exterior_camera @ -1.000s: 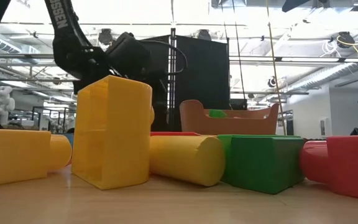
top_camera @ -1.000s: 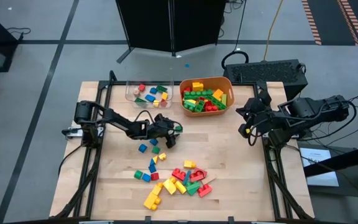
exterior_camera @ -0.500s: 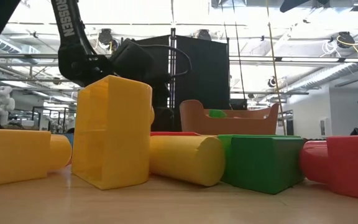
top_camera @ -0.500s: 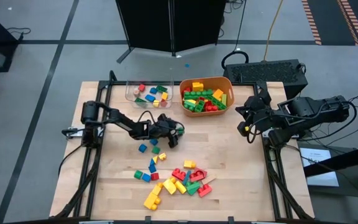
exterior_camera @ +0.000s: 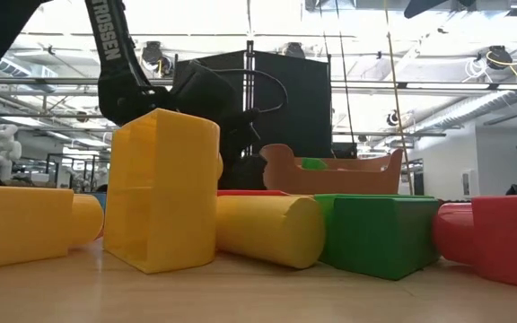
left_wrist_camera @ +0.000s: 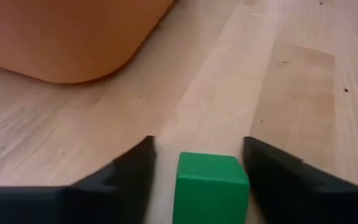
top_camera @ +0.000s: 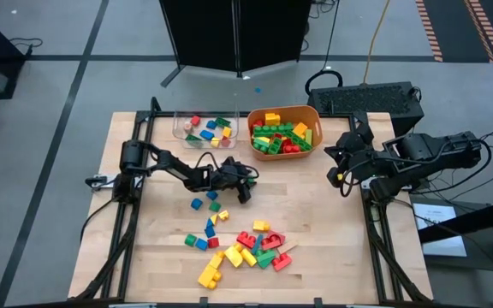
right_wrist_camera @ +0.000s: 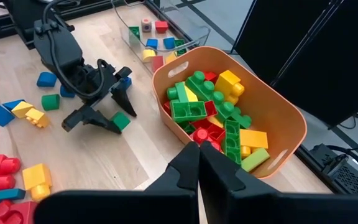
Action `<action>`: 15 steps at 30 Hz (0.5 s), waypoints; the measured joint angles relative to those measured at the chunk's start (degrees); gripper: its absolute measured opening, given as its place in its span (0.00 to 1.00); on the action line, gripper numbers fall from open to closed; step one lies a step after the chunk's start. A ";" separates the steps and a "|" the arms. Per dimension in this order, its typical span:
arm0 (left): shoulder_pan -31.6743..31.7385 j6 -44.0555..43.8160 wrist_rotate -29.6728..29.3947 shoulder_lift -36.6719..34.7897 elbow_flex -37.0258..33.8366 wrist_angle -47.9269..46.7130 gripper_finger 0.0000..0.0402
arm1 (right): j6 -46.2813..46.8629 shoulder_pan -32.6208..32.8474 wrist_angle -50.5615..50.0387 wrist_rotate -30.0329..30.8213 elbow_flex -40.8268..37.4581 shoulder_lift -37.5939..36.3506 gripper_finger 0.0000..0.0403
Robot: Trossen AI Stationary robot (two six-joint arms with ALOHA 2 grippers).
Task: Sort blocks by size
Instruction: Put the small green block into the transparent bin
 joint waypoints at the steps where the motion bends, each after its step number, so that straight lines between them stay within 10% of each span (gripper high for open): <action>1: 0.02 0.03 -0.02 0.05 0.00 -0.14 0.53 | -0.04 0.00 0.00 0.00 0.00 0.00 0.01; 5: -0.02 -0.03 0.53 0.06 -0.02 -0.27 0.30 | -0.08 0.00 0.00 0.00 0.00 0.00 0.01; 15: -0.18 -2.85 3.15 -6.42 2.29 -2.98 0.30 | -1.10 0.00 -0.06 0.02 0.00 0.00 0.01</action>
